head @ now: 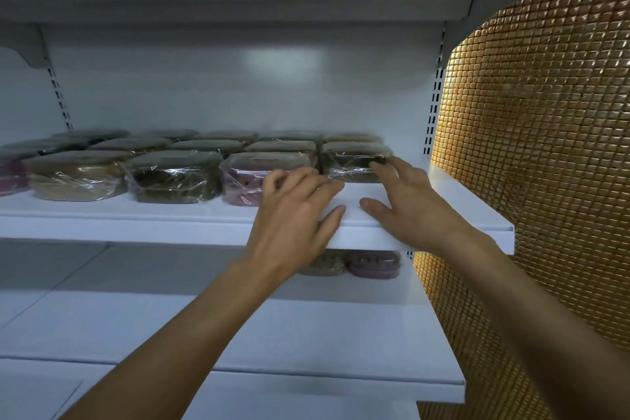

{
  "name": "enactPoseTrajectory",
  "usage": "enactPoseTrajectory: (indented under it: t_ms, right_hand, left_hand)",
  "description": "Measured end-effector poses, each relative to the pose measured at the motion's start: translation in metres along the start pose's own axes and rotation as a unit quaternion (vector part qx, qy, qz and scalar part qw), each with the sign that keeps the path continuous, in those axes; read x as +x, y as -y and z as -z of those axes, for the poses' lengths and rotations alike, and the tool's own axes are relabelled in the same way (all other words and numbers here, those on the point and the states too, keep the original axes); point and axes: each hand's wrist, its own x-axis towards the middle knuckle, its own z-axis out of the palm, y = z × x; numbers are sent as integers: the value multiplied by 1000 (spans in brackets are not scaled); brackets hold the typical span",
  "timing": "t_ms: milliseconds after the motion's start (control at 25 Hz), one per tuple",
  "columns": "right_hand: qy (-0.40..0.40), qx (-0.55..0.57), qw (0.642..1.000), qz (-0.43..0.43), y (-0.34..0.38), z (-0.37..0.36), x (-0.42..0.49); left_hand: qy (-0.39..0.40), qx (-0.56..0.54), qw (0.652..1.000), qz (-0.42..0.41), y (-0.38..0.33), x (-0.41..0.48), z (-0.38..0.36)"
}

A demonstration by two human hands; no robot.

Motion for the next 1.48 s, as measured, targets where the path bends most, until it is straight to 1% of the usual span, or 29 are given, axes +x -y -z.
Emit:
enactPoseTrajectory:
  t_ms: [80, 160, 280, 400, 480, 560, 720, 800, 880, 960, 1000, 1120, 1200, 1360, 1480]
  right_hand:
    - [-18, 24, 998, 53, 6, 2, -28]
    - [-30, 45, 995, 83, 13, -5, -57]
    - [-63, 32, 989, 130, 20, -25, -88]
    - [-82, 40, 981, 169, 22, -46, -108]
    - [-74, 45, 979, 186, 21, -64, -119]
    - [-26, 38, 985, 166, 16, -90, -127]
    - [93, 30, 993, 63, -11, -155, -131]
    - [142, 44, 989, 18, -21, -186, -127]
    - [172, 70, 982, -18, -28, -214, -120]
    - [188, 99, 976, -43, -31, -239, -110]
    - [185, 114, 975, -54, -32, -249, -104]
    - [149, 166, 970, -99, -38, -269, -79]
    - [134, 193, 965, -120, -42, -275, -64]
    - [107, 139, 979, -104, -51, -294, -36]
    - [74, 123, 984, -105, -52, -308, -14]
  left_hand:
    - [-18, -29, 999, 21, -4, -26, 12]
    - [-40, -56, 997, 30, -8, -55, 18]
    - [-41, -71, 996, 28, -13, -94, 13]
    - [12, -84, 995, 50, -11, -121, -4]
    - [81, -82, 990, 77, -6, -133, -18]
    - [157, -70, 979, 105, 2, -148, -37]
    - [286, -72, 940, 170, 9, -183, -78]
    - [331, -96, 915, 210, 8, -198, -97]
    - [358, -119, 895, 239, 7, -206, -113]
    - [364, -141, 884, 257, 10, -210, -129]
    - [354, -149, 886, 261, 13, -211, -137]
    - [309, -152, 901, 264, 24, -210, -162]
    - [295, -143, 907, 266, 29, -207, -176]
    - [270, -141, 910, 280, 44, -191, -210]
    - [262, -147, 907, 294, 59, -179, -231]
